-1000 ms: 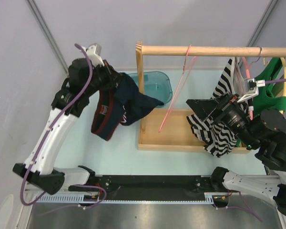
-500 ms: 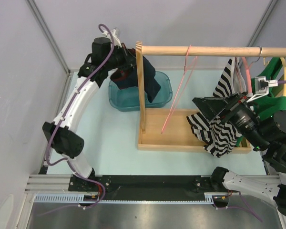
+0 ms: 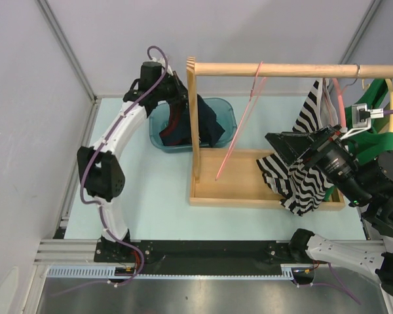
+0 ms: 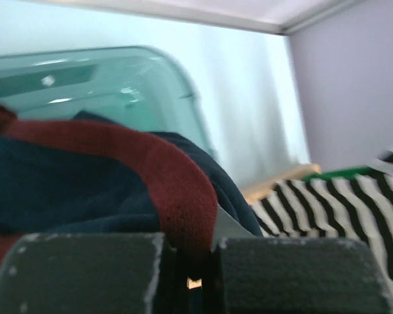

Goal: Remove the tank top from the hanger

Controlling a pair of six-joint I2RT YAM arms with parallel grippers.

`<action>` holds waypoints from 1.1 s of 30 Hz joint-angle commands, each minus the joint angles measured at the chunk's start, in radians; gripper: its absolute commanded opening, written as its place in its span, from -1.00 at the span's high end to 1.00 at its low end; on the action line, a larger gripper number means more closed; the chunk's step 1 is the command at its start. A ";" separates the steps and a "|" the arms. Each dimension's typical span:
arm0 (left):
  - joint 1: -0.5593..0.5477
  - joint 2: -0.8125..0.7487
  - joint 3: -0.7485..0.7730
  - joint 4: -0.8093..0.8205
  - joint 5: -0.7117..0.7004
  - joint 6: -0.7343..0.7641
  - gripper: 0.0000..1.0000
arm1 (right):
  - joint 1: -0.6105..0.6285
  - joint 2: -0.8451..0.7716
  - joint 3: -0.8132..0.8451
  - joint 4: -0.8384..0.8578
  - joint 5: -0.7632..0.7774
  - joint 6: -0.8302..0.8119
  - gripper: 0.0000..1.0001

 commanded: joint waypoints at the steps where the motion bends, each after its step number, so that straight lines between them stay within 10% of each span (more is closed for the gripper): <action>1: 0.054 0.093 0.025 0.008 -0.033 -0.026 1.00 | -0.002 0.011 0.023 -0.004 0.013 -0.035 -1.00; 3: 0.057 0.116 0.060 -0.021 -0.070 0.001 0.96 | -0.002 0.014 0.029 -0.015 0.010 -0.043 -0.99; 12: 0.054 -0.026 0.011 -0.082 -0.153 0.050 -0.83 | -0.002 0.054 0.106 -0.109 -0.051 -0.078 -0.99; 25: 0.000 -0.645 -0.506 -0.015 -0.075 0.066 -0.96 | -0.002 0.325 0.713 -0.573 0.312 -0.340 -0.99; 33: -0.046 -0.999 -0.725 -0.006 0.178 0.052 -0.88 | 0.009 0.277 0.703 -0.603 0.686 -0.417 -0.72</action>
